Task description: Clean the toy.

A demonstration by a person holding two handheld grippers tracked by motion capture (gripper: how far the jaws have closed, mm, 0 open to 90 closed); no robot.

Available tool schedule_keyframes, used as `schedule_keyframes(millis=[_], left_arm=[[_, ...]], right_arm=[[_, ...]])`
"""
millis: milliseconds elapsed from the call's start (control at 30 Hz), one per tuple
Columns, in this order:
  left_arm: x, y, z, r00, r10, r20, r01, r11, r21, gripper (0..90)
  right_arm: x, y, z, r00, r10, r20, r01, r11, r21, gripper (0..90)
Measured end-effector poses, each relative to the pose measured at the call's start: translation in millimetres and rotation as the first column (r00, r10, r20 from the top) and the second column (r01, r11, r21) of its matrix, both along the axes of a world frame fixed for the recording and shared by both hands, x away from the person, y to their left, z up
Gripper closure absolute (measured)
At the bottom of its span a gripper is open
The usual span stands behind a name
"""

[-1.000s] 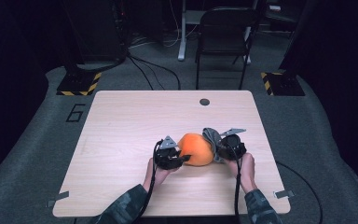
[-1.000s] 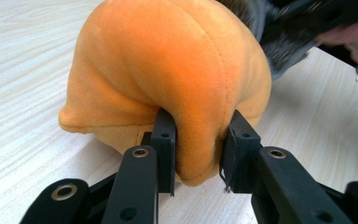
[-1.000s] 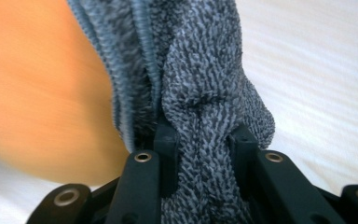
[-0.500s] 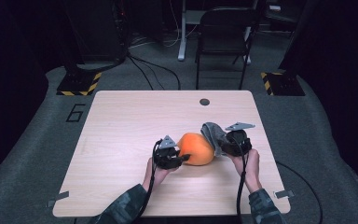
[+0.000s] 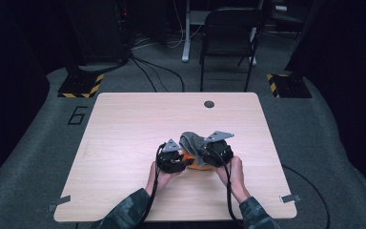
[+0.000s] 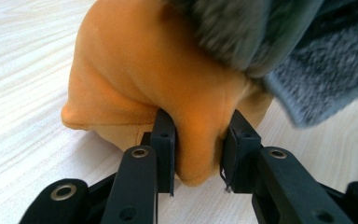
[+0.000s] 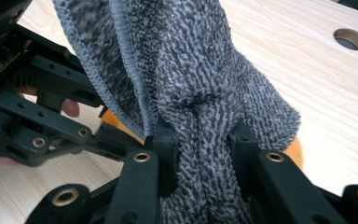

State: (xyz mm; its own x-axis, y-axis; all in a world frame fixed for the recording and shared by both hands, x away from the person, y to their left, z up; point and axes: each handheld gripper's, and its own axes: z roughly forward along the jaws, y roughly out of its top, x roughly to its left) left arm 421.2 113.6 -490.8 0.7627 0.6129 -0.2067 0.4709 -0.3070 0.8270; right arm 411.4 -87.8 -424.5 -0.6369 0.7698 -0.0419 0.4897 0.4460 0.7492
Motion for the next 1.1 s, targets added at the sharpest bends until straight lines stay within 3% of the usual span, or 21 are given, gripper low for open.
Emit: schedule_keyframes(millis=[100,233,367,467,733,967,1000,1033,1100], left_arm=[[-1.7,-2.1,-0.1,1.0,0.005,-0.003,-0.005,1.0,-0.004,69.4],[-1.9,-2.7,0.3,1.0,-0.004,-0.001,0.004,1.0,0.005,69.3],[-1.2,-1.6,-0.4,1.0,-0.001,-0.004,0.001,1.0,-0.003,69.3],[-2.1,-3.2,0.1,1.0,-0.004,0.001,0.004,1.0,0.004,69.2],[-1.8,-3.0,0.2,1.0,-0.007,-0.002,0.007,1.0,0.003,69.2],[-1.4,-2.7,0.0,1.0,-0.007,-0.001,0.007,1.0,0.001,69.2],[-1.4,-2.6,-0.1,1.0,-0.005,-0.002,0.005,1.0,0.0,69.2],[-1.3,-2.5,-0.3,1.0,-0.005,-0.002,0.005,1.0,-0.004,69.2],[-1.2,-1.9,-0.2,1.0,0.0,-0.002,0.0,1.0,-0.007,69.1]], right_arm=[[0.1,-7.4,1.3,0.9997,-0.025,0.0,0.025,0.9992,-0.03,70.7],[5.7,-21.8,-2.8,0.9974,-0.062,-0.035,0.061,0.9979,-0.02,70.6],[10.9,-33.3,-8.3,0.9933,-0.11,-0.036,0.106,0.9884,-0.109,70.8],[18.1,-46.0,-16.6,0.9886,-0.119,-0.092,0.113,0.9909,-0.074,70.8],[24.8,-54.7,-26.3,0.9803,-0.155,-0.122,0.145,0.9856,-0.087,70.9],[33.3,-63.6,-44.3,0.9618,-0.214,-0.17,0.196,0.9736,-0.116,71.0],[35.3,-64.1,-49.6,0.9589,-0.224,-0.174,0.202,0.9703,-0.133,71.0],[37.7,-63.9,-57.3,0.9507,-0.237,-0.201,0.208,0.9657,-0.156,70.9],[42.8,-64.4,-70.4,0.9443,-0.236,-0.229,0.2,0.9647,-0.172,70.7]])
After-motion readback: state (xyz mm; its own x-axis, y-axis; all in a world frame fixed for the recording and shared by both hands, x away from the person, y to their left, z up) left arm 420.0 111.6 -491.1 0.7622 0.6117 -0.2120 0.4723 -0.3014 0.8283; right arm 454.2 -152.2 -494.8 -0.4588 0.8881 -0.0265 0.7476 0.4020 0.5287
